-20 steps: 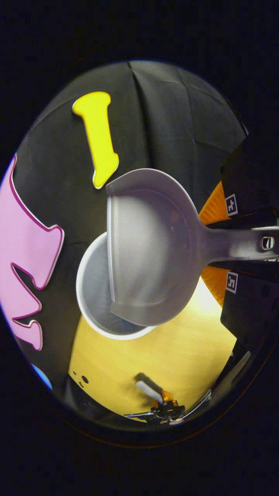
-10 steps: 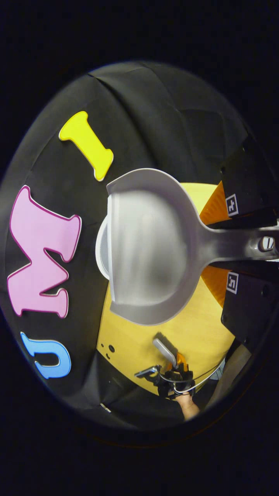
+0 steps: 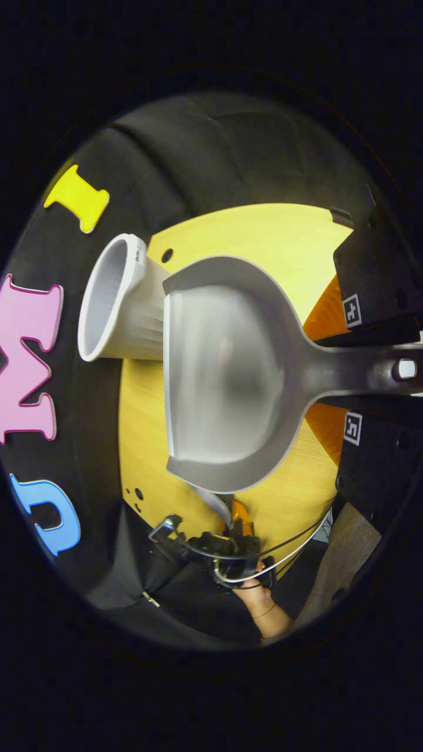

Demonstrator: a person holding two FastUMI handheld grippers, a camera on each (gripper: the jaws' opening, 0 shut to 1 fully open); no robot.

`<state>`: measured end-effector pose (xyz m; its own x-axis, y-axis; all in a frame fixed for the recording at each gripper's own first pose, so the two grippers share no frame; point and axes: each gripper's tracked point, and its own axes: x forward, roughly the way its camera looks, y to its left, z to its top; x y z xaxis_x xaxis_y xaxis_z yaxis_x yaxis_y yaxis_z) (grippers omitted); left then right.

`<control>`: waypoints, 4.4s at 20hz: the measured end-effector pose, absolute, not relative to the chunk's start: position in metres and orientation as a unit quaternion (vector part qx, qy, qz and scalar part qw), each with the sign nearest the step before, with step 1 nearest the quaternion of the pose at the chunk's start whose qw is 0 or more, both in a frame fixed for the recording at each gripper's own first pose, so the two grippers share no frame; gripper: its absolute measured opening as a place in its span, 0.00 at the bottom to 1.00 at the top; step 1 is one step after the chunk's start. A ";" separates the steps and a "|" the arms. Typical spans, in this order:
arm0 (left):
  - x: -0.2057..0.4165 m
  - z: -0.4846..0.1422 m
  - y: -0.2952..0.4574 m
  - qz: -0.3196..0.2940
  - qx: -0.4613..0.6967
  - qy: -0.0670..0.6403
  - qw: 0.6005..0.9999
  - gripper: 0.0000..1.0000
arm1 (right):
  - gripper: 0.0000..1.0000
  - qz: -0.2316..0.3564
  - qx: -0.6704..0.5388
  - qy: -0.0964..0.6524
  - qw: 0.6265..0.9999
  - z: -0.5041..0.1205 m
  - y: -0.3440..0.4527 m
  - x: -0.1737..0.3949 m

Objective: Pick up the small broom and dustpan from the desktop, sweep the trash into the dustpan with the broom, and then empty the trash into the garbage bin.

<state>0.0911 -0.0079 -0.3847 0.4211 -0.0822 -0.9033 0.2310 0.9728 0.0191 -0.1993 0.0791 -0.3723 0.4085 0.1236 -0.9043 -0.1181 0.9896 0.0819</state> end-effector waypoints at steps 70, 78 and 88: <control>0.040 -0.093 -0.053 0.007 -0.011 0.185 0.983 0.60 | 0.45 0.106 0.038 0.192 0.975 -0.241 0.110 -0.171; 0.042 -0.099 -0.062 0.008 -0.010 0.199 0.980 0.60 | 0.52 0.106 0.036 0.196 0.974 -0.249 0.107 -0.168; 0.049 -0.103 -0.067 0.001 -0.010 0.210 0.978 0.60 | 0.60 0.093 0.042 0.197 0.975 -0.251 0.096 -0.166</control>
<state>0.0486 -0.0673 -0.1031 0.9121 -0.0019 -0.4100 -0.0065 0.9998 -0.0191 -0.1658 0.0957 -0.2509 0.9052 0.1975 -0.3762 -0.1648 0.9793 0.1177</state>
